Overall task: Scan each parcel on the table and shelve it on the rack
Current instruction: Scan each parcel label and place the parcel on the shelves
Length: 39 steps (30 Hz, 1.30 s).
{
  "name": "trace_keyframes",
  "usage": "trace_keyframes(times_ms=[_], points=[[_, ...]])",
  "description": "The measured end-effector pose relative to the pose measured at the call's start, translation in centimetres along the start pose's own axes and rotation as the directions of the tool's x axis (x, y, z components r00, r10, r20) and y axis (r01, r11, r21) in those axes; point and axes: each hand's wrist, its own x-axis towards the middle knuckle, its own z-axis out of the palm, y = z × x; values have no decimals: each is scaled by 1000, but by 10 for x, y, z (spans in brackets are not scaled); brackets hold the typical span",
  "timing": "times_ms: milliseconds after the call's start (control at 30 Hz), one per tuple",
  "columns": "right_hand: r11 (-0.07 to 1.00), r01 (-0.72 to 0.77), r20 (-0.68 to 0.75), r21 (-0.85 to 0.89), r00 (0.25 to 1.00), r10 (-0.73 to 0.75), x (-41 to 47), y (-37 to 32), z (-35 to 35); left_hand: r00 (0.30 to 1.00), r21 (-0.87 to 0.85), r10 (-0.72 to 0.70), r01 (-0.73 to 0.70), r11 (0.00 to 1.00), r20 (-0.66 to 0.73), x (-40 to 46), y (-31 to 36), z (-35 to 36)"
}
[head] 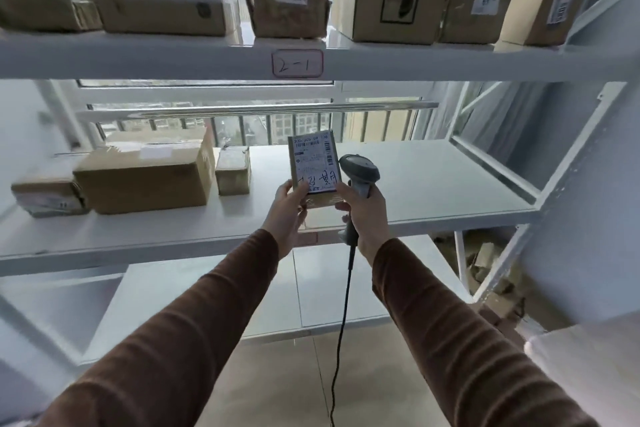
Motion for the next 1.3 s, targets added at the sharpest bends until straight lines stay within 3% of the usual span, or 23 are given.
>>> trace_keyframes(times_ms=[367,600,1133,1300], points=[[972,-237,74,-6,969,237,175,44,64,979,103,-90,110,989,-181,168,-9,-37],[917,-398,93,10,914,396,233,81,105,961,169,-121,166,972,-247,230,-28,-72],[889,-457,-17,-3,889,457,269,120,148,950,216,-197,251,944,-244,274,-34,-114],[910,-414,-43,-13,910,413,264,114,143,963,314,-104,182,932,-249,270,-20,-113]])
